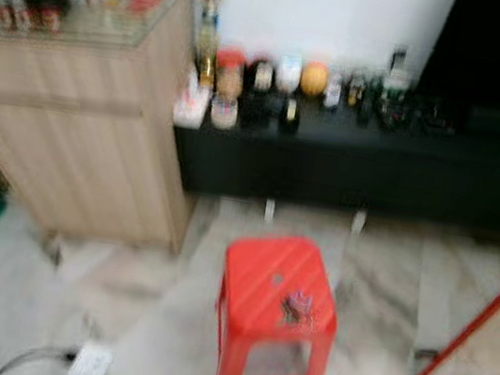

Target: Hang keys on a hook

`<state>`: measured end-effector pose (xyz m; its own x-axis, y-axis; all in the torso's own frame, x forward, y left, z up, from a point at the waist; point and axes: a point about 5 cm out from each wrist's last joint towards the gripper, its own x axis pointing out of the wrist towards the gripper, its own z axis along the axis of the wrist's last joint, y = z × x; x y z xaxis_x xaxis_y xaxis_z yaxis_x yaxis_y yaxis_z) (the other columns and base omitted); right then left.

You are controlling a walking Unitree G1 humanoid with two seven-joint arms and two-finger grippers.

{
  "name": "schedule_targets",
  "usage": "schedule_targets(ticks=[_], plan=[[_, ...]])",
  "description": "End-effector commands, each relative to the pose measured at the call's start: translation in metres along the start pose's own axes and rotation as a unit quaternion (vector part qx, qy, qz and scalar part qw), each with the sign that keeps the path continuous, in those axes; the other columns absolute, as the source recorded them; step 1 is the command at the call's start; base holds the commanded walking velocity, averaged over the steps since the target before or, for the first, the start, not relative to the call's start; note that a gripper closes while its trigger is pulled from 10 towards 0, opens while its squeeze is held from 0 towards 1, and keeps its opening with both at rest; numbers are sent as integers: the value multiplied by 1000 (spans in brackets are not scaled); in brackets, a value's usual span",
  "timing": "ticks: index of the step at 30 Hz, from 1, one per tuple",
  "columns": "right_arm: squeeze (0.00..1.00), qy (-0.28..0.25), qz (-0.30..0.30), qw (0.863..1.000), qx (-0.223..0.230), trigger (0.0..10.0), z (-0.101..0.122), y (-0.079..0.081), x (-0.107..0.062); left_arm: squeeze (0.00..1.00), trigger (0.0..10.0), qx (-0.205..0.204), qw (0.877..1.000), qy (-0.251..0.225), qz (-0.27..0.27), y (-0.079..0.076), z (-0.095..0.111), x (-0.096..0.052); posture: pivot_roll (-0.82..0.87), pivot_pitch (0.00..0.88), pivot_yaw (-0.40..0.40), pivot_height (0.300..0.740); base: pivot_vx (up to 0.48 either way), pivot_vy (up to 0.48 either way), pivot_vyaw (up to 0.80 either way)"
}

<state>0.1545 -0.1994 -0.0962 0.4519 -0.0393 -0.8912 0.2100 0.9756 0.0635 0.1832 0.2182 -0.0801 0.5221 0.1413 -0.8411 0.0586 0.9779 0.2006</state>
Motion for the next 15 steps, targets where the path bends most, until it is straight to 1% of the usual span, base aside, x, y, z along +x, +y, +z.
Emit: schedule_targets(ticks=[1, 9, 13, 15], plan=[[0, -13, 13, 1000, 12, 10000, 5, 11, 1, 0, 10000, 17, 1000, 6, 12, 14, -4, -1, 2, 0, 44, 740, 345, 0, 0], [0, -14, 18, 1000, 8, 10000, 4, 13, 1, 0, 10000, 25, 1000, 7, 14, 15, -4, -1, 5, 0, 49, 740, 326, 0, 0], [0, -17, 17, 1000, 8, 10000, 5, 12, 1, 0, 10000, 25, 999, -2, 20, 14, -4, -1, 1, 0, 48, 740, 0, 0, 0], [0, -21, 15, 1000, 3, 10000, 5, 10, 1, 0, 10000, 18, 1000, -10, 20, 13, -3, -1, 1, 0, 43, 740, 0, 0, 0]])
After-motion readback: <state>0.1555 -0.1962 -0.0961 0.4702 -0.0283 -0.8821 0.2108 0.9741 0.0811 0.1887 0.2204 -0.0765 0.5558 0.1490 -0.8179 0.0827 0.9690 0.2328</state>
